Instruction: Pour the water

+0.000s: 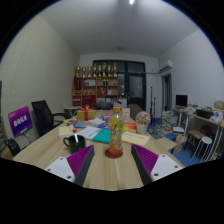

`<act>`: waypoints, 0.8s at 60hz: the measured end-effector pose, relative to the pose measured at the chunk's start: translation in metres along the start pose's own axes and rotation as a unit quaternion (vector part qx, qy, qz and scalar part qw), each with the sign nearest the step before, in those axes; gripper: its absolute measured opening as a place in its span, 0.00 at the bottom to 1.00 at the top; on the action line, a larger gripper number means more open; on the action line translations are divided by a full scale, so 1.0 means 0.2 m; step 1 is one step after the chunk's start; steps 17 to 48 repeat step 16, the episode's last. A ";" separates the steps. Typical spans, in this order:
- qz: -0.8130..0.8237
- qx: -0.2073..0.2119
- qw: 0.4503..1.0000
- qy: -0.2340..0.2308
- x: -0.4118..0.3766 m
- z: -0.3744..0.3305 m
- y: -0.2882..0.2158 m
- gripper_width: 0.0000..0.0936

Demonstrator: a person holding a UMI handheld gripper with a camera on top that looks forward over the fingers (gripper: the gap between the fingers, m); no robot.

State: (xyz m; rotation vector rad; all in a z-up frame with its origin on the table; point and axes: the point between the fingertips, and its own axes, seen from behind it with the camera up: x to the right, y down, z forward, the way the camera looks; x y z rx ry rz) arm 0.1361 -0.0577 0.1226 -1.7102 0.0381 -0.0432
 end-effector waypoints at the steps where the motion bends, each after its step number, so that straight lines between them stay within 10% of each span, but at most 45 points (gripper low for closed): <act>1: 0.002 -0.002 1.000 -0.001 -0.01 -0.05 0.01 0.87; 16: 0.011 0.000 1.000 0.003 -0.14 -0.56 0.12 0.86; 48: 0.011 0.000 1.000 0.003 -0.14 -0.56 0.12 0.86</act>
